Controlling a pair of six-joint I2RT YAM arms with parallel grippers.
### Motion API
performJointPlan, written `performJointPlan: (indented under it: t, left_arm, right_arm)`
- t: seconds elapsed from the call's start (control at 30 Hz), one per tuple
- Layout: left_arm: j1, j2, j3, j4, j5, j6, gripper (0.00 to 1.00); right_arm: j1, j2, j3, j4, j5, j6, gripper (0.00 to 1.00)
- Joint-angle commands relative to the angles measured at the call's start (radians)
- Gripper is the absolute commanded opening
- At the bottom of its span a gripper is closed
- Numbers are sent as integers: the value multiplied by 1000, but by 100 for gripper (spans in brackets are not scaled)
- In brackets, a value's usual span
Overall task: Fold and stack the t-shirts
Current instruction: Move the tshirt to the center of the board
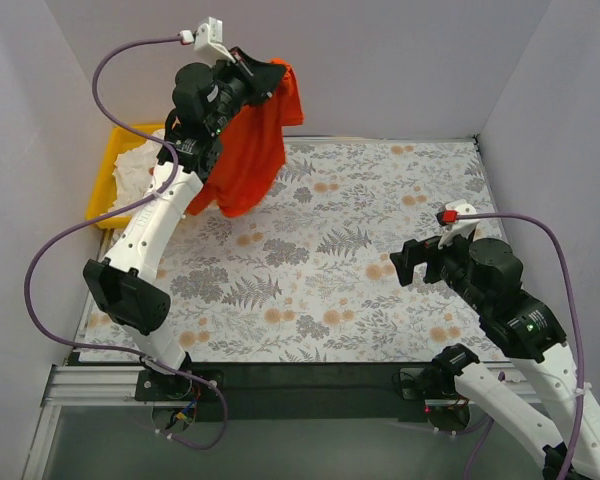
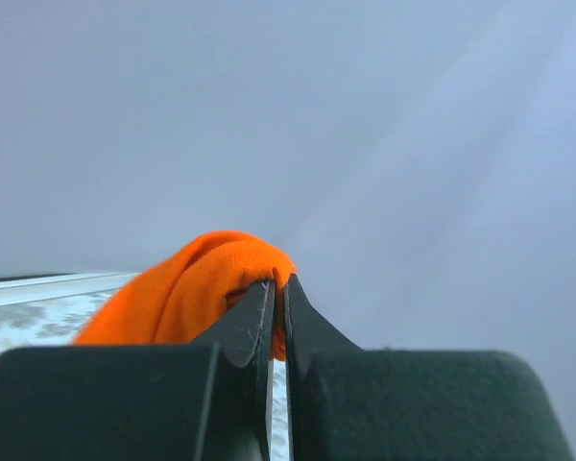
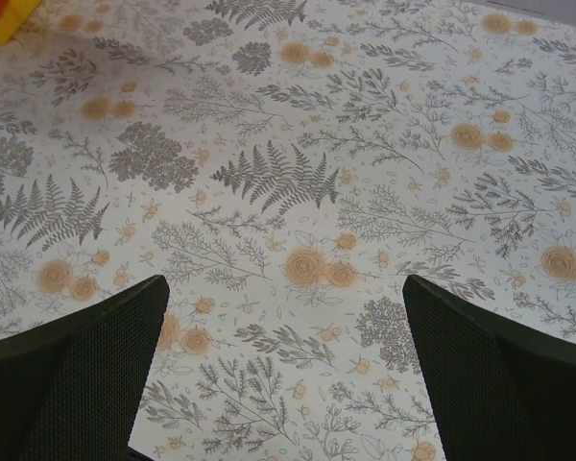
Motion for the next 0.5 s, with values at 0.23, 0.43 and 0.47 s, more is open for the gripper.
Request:
performJointPlan:
  t: [0.23, 0.43, 0.47]
  left_arm:
    - [-71, -50, 158, 58, 329, -113, 0]
    - [-70, -205, -142, 38, 202, -82, 0]
    - [-68, -261, -197, 35, 183, -84, 0]
  right_arm:
    - [-1, -92, 46, 59, 46, -9, 98]
    - [-1, -102, 51, 43, 77, -9, 98]
    - [0, -94, 54, 35, 71, -10, 98]
